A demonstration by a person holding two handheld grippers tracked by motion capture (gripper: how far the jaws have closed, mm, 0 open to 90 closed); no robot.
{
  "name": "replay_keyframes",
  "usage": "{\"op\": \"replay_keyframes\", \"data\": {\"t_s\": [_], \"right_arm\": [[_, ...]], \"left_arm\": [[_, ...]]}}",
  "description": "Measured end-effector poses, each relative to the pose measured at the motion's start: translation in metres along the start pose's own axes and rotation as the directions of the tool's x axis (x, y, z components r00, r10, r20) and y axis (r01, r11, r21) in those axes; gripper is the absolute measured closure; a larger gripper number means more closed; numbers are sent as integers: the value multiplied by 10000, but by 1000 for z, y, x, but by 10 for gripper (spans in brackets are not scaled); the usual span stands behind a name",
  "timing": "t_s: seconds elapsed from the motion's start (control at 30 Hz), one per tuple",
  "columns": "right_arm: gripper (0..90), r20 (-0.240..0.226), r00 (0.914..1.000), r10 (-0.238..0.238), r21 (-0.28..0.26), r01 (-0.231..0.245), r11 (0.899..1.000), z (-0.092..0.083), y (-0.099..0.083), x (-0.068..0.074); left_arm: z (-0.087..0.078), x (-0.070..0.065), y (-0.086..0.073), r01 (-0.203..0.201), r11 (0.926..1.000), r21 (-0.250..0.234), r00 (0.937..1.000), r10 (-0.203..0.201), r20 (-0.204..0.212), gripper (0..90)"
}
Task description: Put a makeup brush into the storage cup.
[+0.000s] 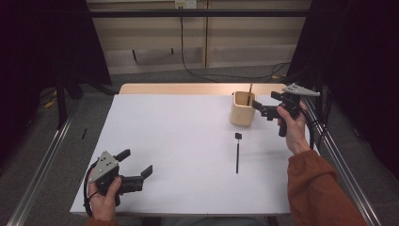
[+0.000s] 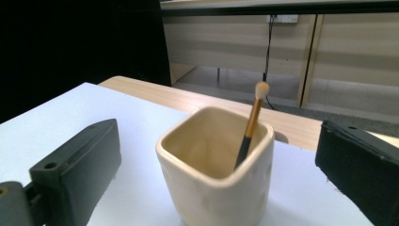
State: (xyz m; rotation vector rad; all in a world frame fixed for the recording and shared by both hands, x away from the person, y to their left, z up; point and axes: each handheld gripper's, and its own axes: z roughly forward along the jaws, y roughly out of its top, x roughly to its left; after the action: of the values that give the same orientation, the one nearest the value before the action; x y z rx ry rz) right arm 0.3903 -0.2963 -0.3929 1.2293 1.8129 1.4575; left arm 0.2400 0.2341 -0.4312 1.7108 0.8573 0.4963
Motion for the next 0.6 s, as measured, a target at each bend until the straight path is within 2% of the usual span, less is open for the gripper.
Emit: {"op": "replay_keyframes", "data": {"t_s": [0.33, 0.4, 0.53, 0.6], "right_arm": [[7, 29, 9999, -124, 177, 123, 9998, -23, -12, 4], [8, -35, 10000, -14, 12, 14, 10000, -28, -12, 5], [8, -25, 9996, -269, 252, 270, 9993, -37, -17, 9], [12, 18, 9995, -310, 195, 310, 9993, -42, -21, 11]], "left_arm": [[0, 0, 0, -92, 10000, -12, 10000, 92, -8, 15], [0, 1, 0, -44, 10000, -38, 10000, 44, -28, 18], [-2, 1, 0, 12, 10000, -72, 10000, -12, -68, 17], [-2, 1, 0, 25, 10000, -71, 10000, -26, -83, 17]]}}
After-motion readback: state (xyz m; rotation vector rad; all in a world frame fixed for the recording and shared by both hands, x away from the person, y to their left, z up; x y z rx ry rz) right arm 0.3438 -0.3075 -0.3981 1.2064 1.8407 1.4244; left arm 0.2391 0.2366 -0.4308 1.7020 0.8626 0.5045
